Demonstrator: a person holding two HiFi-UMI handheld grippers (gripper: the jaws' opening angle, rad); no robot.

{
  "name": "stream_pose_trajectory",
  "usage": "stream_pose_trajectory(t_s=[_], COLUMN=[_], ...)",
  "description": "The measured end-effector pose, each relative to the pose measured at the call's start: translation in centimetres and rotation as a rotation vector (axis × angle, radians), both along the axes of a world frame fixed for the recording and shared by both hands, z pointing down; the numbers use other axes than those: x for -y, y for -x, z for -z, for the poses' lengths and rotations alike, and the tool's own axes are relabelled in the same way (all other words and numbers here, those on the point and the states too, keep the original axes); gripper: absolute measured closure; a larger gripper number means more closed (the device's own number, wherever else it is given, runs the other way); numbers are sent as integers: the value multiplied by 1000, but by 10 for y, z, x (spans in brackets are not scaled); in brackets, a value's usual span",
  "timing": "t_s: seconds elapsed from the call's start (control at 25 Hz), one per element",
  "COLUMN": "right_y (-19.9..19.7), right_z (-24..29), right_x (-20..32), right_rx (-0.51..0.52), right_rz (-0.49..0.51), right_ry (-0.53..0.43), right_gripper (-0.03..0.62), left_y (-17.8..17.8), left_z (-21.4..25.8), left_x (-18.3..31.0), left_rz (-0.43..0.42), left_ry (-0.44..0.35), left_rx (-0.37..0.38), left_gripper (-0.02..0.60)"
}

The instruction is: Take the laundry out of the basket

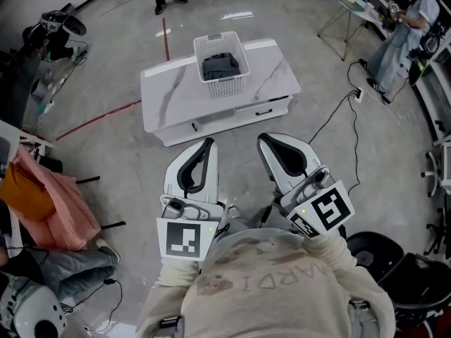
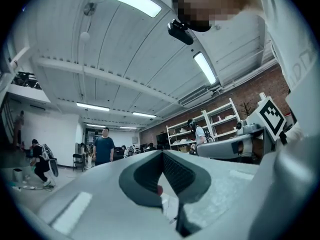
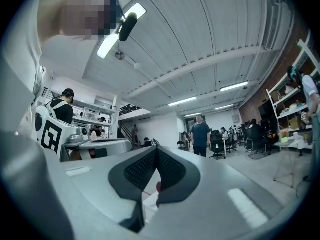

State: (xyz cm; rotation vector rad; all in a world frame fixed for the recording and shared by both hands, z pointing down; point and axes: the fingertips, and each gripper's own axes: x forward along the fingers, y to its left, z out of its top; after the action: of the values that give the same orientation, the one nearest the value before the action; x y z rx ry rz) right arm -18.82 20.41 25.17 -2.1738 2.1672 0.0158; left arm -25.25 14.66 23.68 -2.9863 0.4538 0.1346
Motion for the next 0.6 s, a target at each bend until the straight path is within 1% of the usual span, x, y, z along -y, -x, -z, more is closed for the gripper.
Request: stream_pose_trajectory(t_s=[0.2, 0.36, 0.6], right_y=[7, 9, 11], right_z=[1, 3, 2], right_x=[-21, -43, -65], right_rx=[-16, -37, -55], right_rz=[25, 32, 26], right_ry=[13, 21, 12], right_gripper=[566, 568, 567], left_y=[10, 10, 10], left_z=[9, 11, 16], left_x=[-17, -38, -60], left_rz=[52, 59, 33], left_ry=[-38, -45, -2], left_rx=[-14, -21, -67], left_gripper=[581, 581, 581])
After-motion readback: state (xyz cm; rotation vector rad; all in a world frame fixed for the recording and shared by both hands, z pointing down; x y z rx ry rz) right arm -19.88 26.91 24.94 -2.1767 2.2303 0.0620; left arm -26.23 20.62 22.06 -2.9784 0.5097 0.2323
